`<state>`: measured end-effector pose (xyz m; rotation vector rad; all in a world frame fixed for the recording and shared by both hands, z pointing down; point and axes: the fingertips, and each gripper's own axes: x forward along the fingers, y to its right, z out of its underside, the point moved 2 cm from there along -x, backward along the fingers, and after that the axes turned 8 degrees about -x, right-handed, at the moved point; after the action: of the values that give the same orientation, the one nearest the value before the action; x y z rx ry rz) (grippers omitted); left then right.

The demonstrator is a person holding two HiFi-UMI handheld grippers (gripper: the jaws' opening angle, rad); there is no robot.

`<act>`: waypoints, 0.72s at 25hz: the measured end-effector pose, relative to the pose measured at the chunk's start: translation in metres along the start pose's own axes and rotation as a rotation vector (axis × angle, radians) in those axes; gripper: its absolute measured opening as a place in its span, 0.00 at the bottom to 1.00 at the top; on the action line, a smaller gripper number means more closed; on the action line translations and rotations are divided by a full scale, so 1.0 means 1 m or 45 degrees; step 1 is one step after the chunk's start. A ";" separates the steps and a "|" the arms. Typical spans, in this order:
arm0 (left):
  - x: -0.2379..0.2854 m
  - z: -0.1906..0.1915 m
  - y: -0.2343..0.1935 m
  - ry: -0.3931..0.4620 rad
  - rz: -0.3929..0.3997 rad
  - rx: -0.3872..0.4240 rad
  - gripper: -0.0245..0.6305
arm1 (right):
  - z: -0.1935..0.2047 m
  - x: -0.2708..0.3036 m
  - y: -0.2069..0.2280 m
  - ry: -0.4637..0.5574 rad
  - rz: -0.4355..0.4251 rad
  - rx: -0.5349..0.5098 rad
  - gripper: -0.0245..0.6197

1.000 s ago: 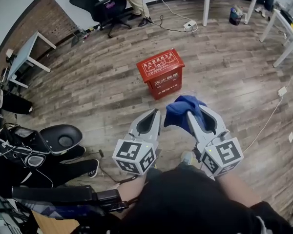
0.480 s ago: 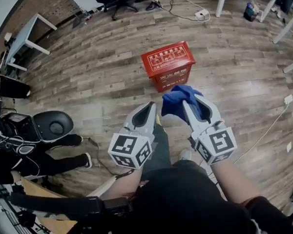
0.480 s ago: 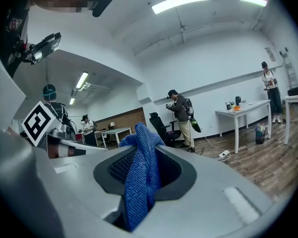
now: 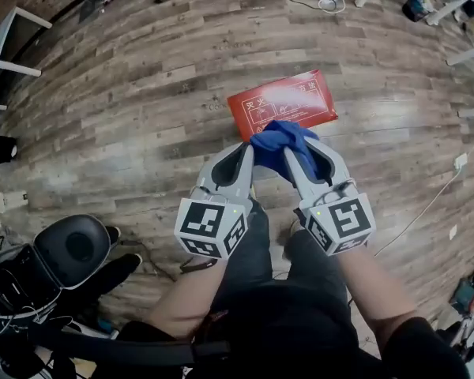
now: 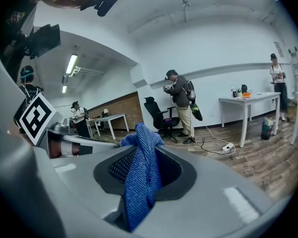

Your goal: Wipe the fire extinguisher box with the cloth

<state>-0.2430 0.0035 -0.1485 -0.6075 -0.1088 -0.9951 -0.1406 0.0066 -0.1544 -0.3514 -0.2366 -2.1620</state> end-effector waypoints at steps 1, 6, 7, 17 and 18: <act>0.014 0.003 -0.014 0.000 -0.030 -0.010 0.04 | 0.009 0.019 0.007 -0.017 -0.014 0.002 0.21; 0.079 0.024 -0.109 -0.005 -0.204 -0.097 0.04 | 0.061 0.137 0.030 -0.089 -0.107 -0.004 0.21; 0.090 0.029 -0.130 -0.008 -0.242 -0.115 0.04 | 0.072 0.161 0.030 -0.105 -0.135 -0.012 0.21; 0.131 0.116 -0.203 0.028 -0.511 -0.284 0.04 | 0.191 0.245 0.024 -0.258 -0.347 -0.155 0.21; 0.134 0.121 -0.206 0.022 -0.516 -0.294 0.04 | 0.195 0.250 0.023 -0.265 -0.351 -0.163 0.21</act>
<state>-0.3138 -0.1148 0.0879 -0.8071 -0.1047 -1.4180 -0.2273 -0.1398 0.1140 -0.6515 -0.2769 -2.4187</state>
